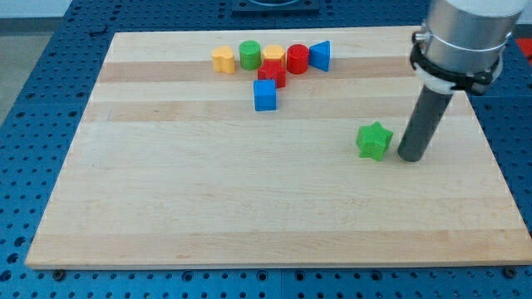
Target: Push green star to the center of the board
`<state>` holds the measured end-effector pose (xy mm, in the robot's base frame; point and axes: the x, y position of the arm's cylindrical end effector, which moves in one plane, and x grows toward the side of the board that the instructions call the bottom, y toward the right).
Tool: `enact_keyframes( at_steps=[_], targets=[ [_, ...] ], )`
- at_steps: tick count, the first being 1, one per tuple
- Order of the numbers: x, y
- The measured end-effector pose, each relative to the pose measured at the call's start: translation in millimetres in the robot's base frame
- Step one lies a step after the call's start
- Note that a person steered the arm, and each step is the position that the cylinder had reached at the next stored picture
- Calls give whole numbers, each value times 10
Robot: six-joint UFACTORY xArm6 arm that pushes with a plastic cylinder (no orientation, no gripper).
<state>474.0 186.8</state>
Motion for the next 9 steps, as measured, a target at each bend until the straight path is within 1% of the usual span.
enact_keyframes(
  at_steps=[2, 3, 4, 6, 7, 9],
  targets=[
    [-353, -36],
    [-486, -223],
    [-477, -291],
    [-249, 252],
    [-160, 170],
    [-160, -357]
  ],
)
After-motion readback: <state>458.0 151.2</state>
